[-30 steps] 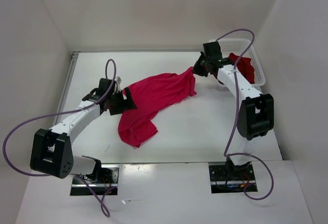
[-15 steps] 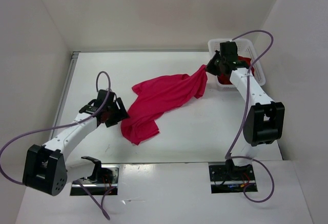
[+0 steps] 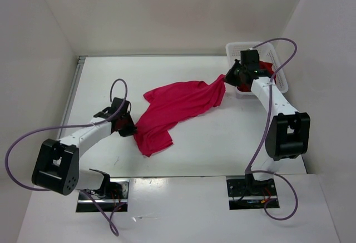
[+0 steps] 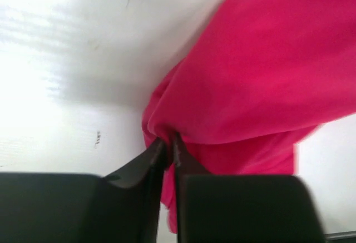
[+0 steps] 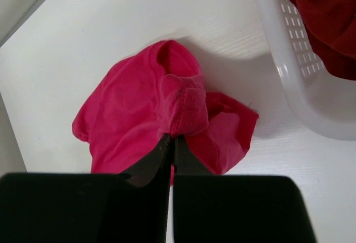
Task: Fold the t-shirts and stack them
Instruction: Flatten out the tshirt
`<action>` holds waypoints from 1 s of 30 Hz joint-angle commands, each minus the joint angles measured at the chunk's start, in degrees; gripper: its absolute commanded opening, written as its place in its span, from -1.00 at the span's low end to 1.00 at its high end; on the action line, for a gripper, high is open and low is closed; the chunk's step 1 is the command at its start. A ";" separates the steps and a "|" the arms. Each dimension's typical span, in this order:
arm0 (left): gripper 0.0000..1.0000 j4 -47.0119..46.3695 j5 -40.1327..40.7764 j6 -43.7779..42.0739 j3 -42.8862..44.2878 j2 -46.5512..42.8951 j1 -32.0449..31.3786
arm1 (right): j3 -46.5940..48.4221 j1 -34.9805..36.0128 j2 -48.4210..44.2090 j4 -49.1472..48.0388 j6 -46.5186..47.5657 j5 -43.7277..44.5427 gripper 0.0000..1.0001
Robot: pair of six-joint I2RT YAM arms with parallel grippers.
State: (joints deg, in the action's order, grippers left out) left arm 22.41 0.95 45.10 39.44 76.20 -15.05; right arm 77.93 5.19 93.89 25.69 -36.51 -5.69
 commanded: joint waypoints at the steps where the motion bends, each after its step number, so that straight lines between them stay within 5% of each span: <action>1: -0.74 -1.24 1.69 -1.24 7.03 -3.51 0.46 | 0.12 -0.36 -5.11 -2.67 1.52 -1.51 -1.00; 10: -0.88 8.69 -0.42 -10.20 39.99 -10.98 12.30 | 11.97 2.62 -19.52 6.81 5.22 -4.85 -1.00; 21: -0.88 14.32 6.70 -16.19 66.52 -10.56 12.32 | 34.02 4.65 -27.45 14.55 6.28 -7.13 -1.00; 25: -0.88 14.85 6.09 -18.20 71.38 -8.27 12.32 | 37.65 4.65 -26.91 15.97 5.66 -10.03 -1.00; 30: -0.82 12.49 0.40 -20.22 67.98 -5.02 12.32 | 25.90 4.65 -25.77 15.19 4.61 -10.65 -1.00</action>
State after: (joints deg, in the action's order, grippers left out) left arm 36.51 5.19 28.27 110.02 67.85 -2.76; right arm 110.96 9.87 64.86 37.87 -31.66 -14.74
